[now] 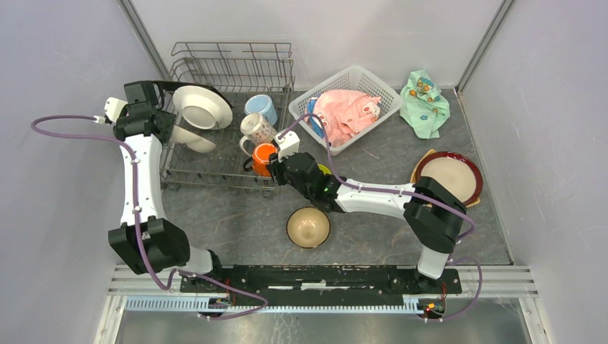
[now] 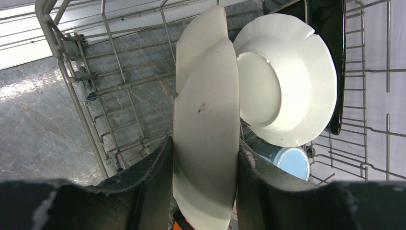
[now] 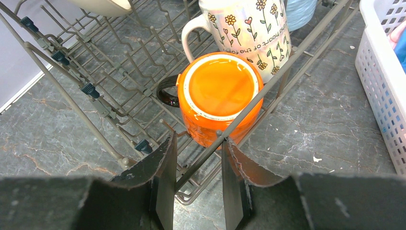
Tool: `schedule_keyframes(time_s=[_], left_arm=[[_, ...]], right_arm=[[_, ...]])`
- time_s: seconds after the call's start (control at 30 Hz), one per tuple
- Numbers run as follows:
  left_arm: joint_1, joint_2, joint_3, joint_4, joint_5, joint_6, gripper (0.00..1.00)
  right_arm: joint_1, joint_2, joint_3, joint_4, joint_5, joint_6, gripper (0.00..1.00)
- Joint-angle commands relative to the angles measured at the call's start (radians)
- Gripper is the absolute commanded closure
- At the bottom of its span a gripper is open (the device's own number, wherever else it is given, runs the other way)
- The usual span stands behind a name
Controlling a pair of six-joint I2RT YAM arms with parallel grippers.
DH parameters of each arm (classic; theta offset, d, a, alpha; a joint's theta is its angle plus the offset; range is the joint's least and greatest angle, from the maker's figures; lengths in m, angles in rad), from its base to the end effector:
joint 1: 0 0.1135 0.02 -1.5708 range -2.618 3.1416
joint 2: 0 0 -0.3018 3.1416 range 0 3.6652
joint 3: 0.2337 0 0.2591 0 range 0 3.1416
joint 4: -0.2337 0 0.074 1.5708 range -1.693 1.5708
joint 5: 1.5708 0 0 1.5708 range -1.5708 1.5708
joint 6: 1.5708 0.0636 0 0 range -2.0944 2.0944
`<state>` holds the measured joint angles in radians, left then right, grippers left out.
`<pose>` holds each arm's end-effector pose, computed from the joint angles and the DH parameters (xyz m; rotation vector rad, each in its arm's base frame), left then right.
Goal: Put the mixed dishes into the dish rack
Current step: Insert the plate into the dish rack.
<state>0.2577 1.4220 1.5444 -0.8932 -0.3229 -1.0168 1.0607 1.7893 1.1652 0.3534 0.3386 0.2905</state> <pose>0.2989 0.0997 0.4087 -1.4874 1.7446 -0.0123 0.2402 0.3860 0.2737 -0.4741 1.8124 0.6355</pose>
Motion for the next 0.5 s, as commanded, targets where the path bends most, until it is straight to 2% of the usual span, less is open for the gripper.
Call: schedule_keyframes(time_s=[0.0, 0.23, 0.47], left_arm=[[-0.015, -0.015, 0.088, 0.162, -0.034, -0.135, 0.98], [-0.015, 0.016, 0.172, 0.123, -0.051, -0.126, 0.98], [-0.015, -0.015, 0.169, 0.123, -0.015, -0.134, 0.98]], right_arm=[[0.105, 0.029, -0.02, -0.098, -0.326, -0.134, 0.81], [0.105, 0.035, -0.015, -0.094, -0.325, -0.134, 0.81], [0.105, 0.041, -0.015, -0.094, -0.326, -0.136, 0.81]])
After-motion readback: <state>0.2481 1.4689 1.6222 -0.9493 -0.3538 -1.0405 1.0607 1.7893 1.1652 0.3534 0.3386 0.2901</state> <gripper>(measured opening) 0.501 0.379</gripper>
